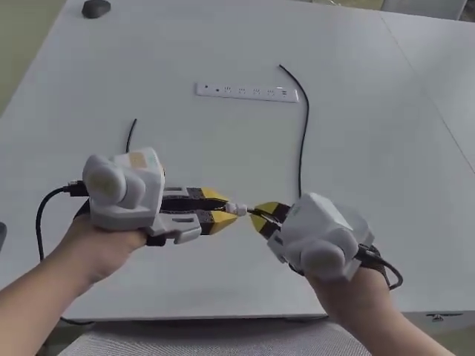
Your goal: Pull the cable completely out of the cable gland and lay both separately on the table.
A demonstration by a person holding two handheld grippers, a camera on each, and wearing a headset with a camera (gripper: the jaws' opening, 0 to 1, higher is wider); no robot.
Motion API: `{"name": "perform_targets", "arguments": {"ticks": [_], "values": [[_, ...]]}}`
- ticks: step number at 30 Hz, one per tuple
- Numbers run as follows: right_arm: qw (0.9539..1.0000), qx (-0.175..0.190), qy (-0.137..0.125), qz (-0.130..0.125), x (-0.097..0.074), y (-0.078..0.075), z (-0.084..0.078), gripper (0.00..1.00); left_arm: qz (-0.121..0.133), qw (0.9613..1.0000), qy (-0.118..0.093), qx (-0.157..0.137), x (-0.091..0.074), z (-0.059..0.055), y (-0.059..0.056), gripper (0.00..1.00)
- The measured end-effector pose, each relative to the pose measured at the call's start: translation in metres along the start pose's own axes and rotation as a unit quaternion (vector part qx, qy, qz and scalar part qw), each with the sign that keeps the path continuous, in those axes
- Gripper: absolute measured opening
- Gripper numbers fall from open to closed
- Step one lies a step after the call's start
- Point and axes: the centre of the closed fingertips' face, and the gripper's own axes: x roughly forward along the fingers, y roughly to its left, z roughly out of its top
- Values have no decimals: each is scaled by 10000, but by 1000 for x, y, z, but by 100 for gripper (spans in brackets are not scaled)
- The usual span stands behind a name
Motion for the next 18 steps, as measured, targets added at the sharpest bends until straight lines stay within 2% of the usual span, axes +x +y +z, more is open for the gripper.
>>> {"name": "perform_targets", "arguments": {"ticks": [5, 12, 16, 18], "values": [[9996, 194, 192, -92, 0, -9, -16, 0, 4, 10000, -36, -33, -3, 1, -1, 14], [9973, 650, 321, -107, 4, -13, -35, 0, -31, 10000, -45, -34, -2, 1, -6, 14], [9933, 1072, 400, -167, 7, -16, -45, 0, 0, 10000, -7, 31, 0, 0, -7, 14], [9918, 1172, 466, -205, 8, -18, -51, 0, -3, 10000, 4, 44, 1, -1, -8, 14]]}}
